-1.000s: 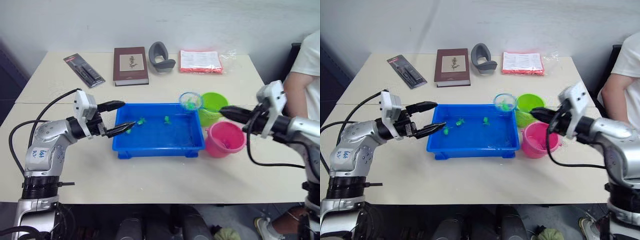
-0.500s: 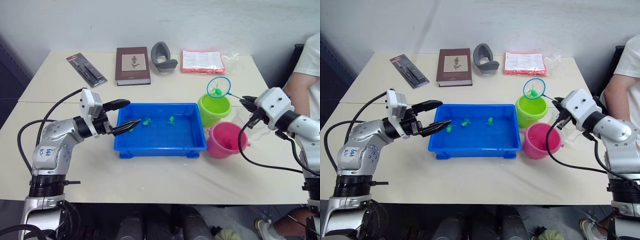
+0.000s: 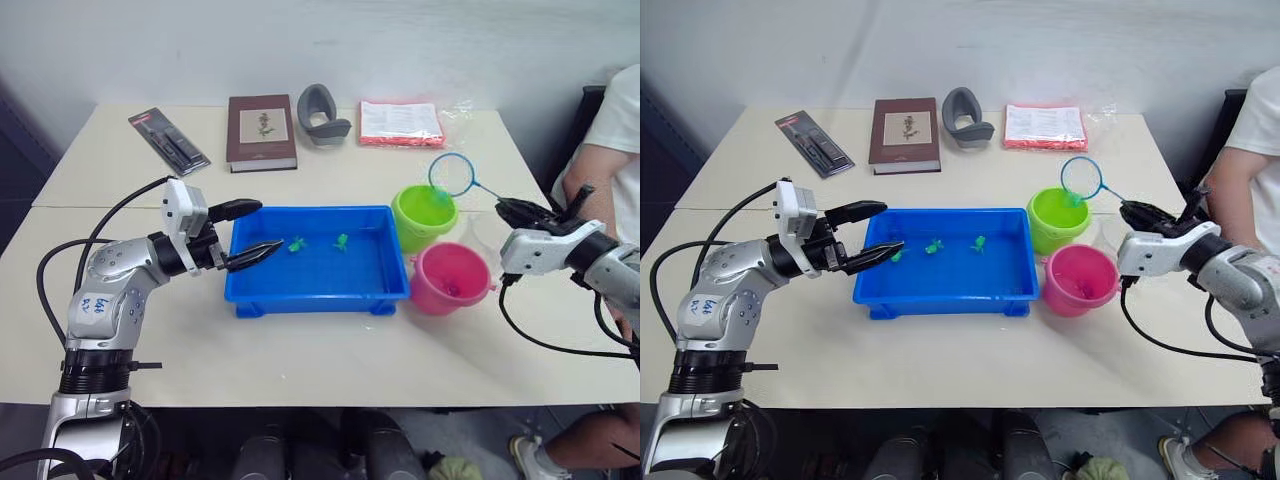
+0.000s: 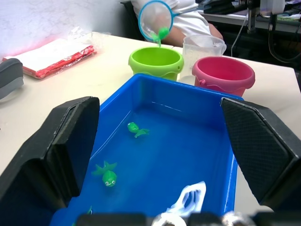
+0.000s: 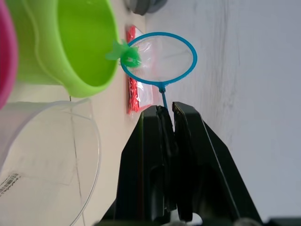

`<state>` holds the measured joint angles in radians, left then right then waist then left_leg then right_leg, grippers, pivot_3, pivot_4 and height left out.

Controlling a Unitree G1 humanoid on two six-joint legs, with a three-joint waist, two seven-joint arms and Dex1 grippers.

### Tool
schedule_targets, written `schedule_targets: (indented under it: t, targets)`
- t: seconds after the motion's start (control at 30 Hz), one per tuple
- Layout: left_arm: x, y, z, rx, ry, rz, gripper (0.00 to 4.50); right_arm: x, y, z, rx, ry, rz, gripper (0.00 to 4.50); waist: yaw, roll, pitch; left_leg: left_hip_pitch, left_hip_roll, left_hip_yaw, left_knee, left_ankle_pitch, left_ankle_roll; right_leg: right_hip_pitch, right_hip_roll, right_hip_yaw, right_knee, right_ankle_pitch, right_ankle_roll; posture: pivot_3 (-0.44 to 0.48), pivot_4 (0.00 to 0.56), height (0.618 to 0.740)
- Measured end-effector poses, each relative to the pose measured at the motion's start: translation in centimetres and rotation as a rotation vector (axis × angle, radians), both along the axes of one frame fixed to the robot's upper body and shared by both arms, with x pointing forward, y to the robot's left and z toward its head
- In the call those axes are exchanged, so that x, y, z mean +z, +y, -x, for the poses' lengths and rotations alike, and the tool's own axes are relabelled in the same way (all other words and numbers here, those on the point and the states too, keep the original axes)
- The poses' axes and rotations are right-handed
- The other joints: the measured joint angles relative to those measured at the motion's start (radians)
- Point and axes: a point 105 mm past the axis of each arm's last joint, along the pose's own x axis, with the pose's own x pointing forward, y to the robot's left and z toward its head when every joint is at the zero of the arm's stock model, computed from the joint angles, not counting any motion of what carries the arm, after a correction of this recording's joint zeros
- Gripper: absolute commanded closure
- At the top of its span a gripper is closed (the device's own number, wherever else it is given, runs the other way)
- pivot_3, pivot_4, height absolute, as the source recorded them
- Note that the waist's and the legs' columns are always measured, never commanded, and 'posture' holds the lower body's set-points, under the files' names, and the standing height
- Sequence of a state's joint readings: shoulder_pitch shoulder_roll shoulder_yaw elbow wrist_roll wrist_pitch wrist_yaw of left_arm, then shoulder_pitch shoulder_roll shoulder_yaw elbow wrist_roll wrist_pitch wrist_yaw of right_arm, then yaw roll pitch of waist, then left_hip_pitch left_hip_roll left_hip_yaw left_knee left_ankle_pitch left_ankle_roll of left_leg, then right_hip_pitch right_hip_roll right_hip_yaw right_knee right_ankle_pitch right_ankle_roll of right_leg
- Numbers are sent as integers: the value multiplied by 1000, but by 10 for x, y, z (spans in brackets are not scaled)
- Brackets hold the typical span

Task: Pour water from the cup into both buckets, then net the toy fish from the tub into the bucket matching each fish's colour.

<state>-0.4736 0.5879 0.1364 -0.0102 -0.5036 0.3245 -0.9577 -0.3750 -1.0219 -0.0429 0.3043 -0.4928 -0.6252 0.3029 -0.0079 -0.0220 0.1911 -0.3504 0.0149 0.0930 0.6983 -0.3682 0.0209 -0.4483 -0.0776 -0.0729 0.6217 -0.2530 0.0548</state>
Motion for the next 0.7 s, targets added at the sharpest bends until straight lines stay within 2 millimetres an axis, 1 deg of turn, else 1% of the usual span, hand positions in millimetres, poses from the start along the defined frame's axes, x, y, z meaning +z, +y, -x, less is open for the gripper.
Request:
schedule_targets:
  t: [0.13,0.27,0.33,0.4,0.5,0.6,0.63,0.7]
  targets:
    - [-1,1,-1,3,5,1,72,-10,-2,-1,14,-22,30,4500,0,0,0,0,0,0,0,1,-1,0,0,0,1,0,0,0,150,740]
    - [-1,1,-1,4,4,0,72,-2,4,-3,36,-76,20,4500,-2,0,0,0,0,0,0,1,-1,0,0,0,1,0,0,0,150,740]
    - [-1,1,-1,4,0,-2,72,5,7,-5,43,-85,-69,4500,-2,0,0,1,1,0,0,1,-1,1,1,0,0,0,0,0,150,740]
    - [-1,1,-1,5,-1,-5,72,6,13,-6,57,-65,-164,4500,-2,0,0,1,0,0,0,1,-1,1,0,0,1,0,0,0,150,740]
    - [-1,8,-1,21,-5,-26,72,11,27,-5,105,43,-364,4500,-3,0,0,1,1,0,0,2,0,1,0,0,1,0,0,0,150,740]
    - [-8,30,3,69,10,-71,72,24,60,5,255,225,-594,4500,-16,0,0,1,2,-2,0,1,0,1,1,-1,1,0,0,0,150,740]
    - [-11,37,5,86,22,-83,72,26,73,10,300,326,-688,4500,-17,1,0,1,2,-2,0,1,0,1,0,-1,1,0,0,0,150,740]
    - [-16,44,5,105,37,-85,72,25,90,18,334,508,-788,4500,-15,1,0,1,2,-4,0,1,1,2,-1,-2,1,0,0,0,150,740]
